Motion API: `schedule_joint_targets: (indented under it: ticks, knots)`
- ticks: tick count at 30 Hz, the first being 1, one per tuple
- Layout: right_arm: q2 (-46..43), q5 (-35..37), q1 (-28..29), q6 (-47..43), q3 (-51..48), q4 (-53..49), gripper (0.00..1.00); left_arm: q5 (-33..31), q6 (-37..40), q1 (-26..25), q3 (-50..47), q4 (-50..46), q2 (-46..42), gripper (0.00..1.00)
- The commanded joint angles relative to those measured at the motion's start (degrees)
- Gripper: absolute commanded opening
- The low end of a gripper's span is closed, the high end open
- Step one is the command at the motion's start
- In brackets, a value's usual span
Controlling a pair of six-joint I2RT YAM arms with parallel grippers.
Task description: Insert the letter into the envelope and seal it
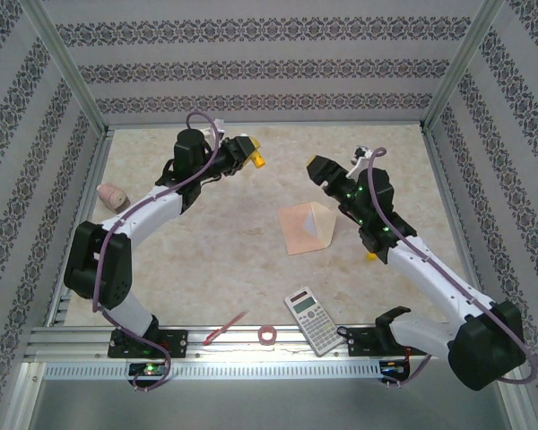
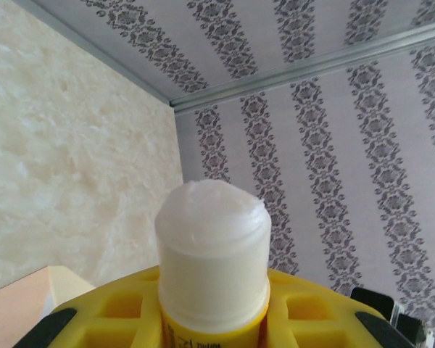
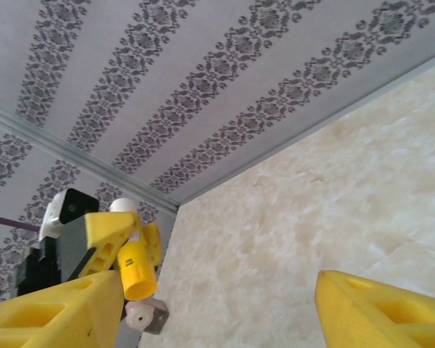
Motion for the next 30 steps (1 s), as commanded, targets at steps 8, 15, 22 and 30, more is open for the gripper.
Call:
schedule_joint_targets:
  ticks: [8, 15, 22, 30]
  knots:
    - [-0.16, -16.82, -13.85, -7.51, 3.87, -17.89, 0.68, 5.78, 40.26, 0.17, 8.88, -27.97, -0.78, 0.13]
    - [2.46, -21.16, -18.95, -13.66, 6.4, -27.02, 0.61, 4.28, 54.33, -0.97, 7.57, -35.4, -2.71, 0.13]
    - [7.55, -23.31, -22.44, -16.6, 8.56, -30.53, 0.57, 0.64, 54.02, -2.76, 3.65, -34.12, -1.99, 0.13]
    - [16.89, -21.36, -24.16, -21.39, 13.33, -34.21, 0.57, -1.53, 48.92, -5.55, 6.67, -33.26, 5.51, 0.13]
